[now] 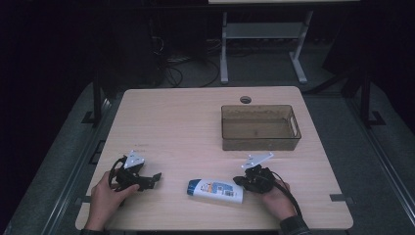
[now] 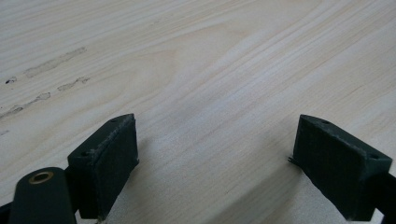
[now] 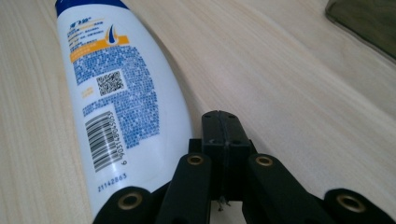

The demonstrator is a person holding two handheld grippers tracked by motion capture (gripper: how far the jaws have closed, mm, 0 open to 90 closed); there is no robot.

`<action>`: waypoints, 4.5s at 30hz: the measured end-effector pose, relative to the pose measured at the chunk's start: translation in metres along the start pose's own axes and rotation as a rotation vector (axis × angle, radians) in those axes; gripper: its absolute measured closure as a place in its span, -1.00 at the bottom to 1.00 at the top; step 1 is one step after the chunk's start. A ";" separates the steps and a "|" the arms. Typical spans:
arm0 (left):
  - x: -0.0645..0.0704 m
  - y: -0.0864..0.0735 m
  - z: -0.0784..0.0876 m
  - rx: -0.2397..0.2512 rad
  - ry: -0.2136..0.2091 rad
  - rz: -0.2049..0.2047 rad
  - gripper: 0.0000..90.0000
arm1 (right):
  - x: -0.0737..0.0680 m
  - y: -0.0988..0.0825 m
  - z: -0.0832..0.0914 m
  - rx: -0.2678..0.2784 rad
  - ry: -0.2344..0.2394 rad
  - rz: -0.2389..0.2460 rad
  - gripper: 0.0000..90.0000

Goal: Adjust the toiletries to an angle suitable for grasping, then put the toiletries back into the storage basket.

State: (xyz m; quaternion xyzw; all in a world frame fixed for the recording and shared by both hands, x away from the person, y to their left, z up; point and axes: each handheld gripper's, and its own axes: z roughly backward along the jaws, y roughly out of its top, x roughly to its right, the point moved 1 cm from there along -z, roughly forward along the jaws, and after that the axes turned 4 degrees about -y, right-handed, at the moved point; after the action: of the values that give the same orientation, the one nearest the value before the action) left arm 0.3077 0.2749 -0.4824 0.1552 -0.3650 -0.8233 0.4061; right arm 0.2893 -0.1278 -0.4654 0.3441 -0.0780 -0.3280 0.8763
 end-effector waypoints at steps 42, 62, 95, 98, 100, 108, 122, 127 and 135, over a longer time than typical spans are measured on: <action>0.000 0.000 0.000 0.000 0.001 0.001 -0.72 | -0.066 0.075 -0.033 0.108 0.212 0.140 1.00; 0.000 0.000 0.000 0.000 0.001 0.000 -0.72 | -0.084 0.075 -0.051 0.035 0.233 0.192 1.00; 0.000 0.000 0.000 -0.001 0.001 0.000 -0.72 | -0.045 0.074 -0.050 0.009 0.092 0.095 1.00; 0.000 0.000 0.000 0.002 0.001 0.003 -0.72 | -0.038 0.072 -0.048 0.011 0.081 0.079 1.00; 0.000 0.000 0.000 0.002 0.001 0.002 -0.72 | -0.035 0.071 -0.047 0.013 0.078 0.074 1.00; 0.000 0.000 0.000 0.002 0.001 0.002 -0.72 | -0.030 0.071 -0.037 0.049 0.078 0.037 0.88; 0.000 0.000 0.000 0.004 0.001 0.005 -0.72 | -0.014 0.075 -0.012 0.051 -0.018 -0.036 0.11; 0.000 0.000 0.000 0.004 0.001 0.005 -0.72 | -0.012 0.075 -0.012 0.033 -0.027 -0.054 -0.09; 0.000 0.000 0.000 0.004 0.001 0.005 -0.72 | -0.016 0.078 -0.021 -0.022 -0.076 -0.052 -0.39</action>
State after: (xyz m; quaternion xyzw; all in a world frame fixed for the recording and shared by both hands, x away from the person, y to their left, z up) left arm 0.3077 0.2744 -0.4825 0.1556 -0.3669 -0.8215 0.4078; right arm 0.3249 -0.0636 -0.4285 0.3234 -0.0988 -0.3644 0.8677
